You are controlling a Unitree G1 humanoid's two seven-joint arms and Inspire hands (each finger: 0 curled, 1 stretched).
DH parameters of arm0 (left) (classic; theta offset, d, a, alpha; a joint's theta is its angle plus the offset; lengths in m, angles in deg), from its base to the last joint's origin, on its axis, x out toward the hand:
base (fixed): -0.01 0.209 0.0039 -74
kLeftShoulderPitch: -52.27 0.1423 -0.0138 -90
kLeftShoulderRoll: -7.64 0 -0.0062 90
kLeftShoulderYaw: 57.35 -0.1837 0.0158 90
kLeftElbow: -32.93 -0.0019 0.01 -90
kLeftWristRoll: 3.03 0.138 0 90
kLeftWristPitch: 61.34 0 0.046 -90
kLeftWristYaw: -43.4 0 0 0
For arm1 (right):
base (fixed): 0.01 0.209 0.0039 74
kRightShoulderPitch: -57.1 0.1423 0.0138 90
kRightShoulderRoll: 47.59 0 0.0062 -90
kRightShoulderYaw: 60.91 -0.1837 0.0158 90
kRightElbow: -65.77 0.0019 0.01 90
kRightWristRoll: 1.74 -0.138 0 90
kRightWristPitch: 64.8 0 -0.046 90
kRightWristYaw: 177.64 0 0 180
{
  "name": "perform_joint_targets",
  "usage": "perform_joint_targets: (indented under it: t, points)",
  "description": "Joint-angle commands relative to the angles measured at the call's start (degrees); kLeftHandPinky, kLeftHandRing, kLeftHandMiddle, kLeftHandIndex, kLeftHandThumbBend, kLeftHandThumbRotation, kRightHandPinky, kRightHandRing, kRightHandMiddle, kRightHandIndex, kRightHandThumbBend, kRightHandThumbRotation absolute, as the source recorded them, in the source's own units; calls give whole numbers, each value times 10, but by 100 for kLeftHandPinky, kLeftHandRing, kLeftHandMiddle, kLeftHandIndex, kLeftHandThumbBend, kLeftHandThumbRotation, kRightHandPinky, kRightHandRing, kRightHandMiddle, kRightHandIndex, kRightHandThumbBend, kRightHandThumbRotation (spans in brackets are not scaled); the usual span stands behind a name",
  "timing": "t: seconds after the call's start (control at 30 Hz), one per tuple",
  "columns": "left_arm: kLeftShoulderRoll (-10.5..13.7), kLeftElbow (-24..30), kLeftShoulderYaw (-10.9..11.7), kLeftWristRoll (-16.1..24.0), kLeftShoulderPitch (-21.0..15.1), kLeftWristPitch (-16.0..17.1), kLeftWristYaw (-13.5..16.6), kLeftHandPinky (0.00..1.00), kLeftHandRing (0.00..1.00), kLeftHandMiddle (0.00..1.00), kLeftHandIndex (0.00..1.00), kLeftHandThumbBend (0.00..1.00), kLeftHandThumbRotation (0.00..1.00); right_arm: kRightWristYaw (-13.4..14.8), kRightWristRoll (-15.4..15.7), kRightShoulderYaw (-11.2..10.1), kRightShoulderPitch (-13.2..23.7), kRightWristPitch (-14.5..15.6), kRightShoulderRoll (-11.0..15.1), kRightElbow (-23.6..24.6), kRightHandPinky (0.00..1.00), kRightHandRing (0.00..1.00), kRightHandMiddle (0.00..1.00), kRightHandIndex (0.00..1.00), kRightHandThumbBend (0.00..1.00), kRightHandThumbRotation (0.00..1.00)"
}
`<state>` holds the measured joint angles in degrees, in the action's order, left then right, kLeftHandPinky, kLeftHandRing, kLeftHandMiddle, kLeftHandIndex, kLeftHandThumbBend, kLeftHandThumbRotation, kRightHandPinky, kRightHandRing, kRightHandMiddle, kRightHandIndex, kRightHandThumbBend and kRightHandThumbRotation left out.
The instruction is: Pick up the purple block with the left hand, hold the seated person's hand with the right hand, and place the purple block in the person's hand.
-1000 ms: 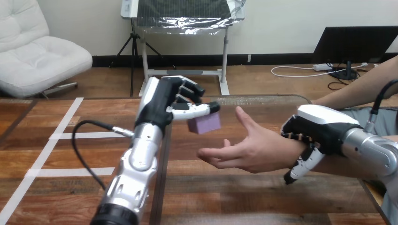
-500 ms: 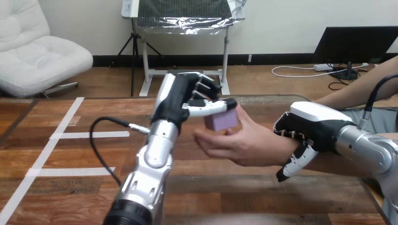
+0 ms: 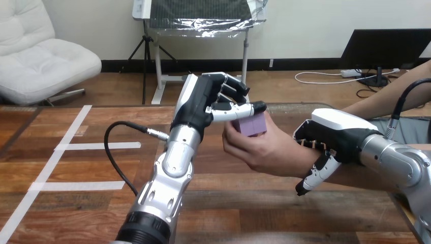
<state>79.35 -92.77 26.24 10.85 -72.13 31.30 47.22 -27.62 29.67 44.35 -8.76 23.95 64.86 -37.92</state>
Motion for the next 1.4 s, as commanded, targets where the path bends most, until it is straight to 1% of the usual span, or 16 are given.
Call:
perform_joint_targets:
  t: [0.0, 0.2, 0.3, 0.47, 0.57, 0.67, 0.77, 0.9, 1.07, 1.17, 1.3, 1.37]
  points:
    - [-10, 16, -9, -5, -40, 1, -7, 35, 40, 44, 44, 69, 0, 0, -9, 3, 8, 2, -16, 1, 26, 34, 43, 47, 85, 10]
    - [-15, 19, -9, -9, -35, -4, -11, 35, 40, 44, 44, 70, 0, 1, -10, 2, 9, 4, -18, -1, 24, 31, 41, 47, 84, 10]
    - [-16, 17, -10, -11, -34, -6, -13, 34, 39, 44, 44, 71, 0, 5, -11, 1, 9, 1, -18, -3, 23, 30, 40, 47, 84, 10]
    - [-19, 16, -11, -13, -32, -10, -14, 34, 39, 43, 44, 71, 0, 6, -10, 0, 9, 5, -19, -3, 23, 31, 41, 47, 84, 10]
    - [-20, 18, -12, -14, -31, -20, -15, 34, 38, 43, 44, 71, 0, 7, -9, -1, 9, 4, -17, -4, 25, 32, 42, 47, 84, 9]
    - [-18, 21, -15, -12, -28, -25, -17, 34, 38, 43, 44, 70, 0, 10, -14, -3, 8, -3, -16, -6, 26, 34, 43, 47, 85, 9]
    - [-16, 22, -16, -12, -26, -23, -18, 35, 39, 44, 44, 70, 0, 10, -13, -3, 9, -3, -15, -7, 27, 35, 44, 47, 84, 9]
    - [-14, 19, -16, -13, -23, -12, -18, 35, 40, 44, 44, 69, 0, 11, -12, -4, 9, -3, -14, -8, 28, 35, 44, 47, 84, 9]
    - [-11, 16, -18, -11, -21, -6, -19, 35, 40, 44, 44, 67, 0, 11, -14, -5, 8, -1, -15, -10, 26, 33, 43, 47, 84, 9]
    - [-9, 16, -19, -8, -20, -7, -18, 36, 40, 44, 44, 67, 0, 10, -13, -4, 8, -2, -15, -12, 25, 32, 42, 48, 84, 9]
    - [-1, 22, -28, 8, -19, -20, -12, 36, 41, 45, 45, 68, 0, 10, -13, -3, 8, -6, -14, -12, 25, 32, 42, 48, 84, 10]
    - [1, 27, -31, 12, -19, -26, -14, 38, 44, 47, 47, 70, 0, 10, -14, -3, 9, -10, -13, -14, 26, 34, 44, 48, 84, 11]
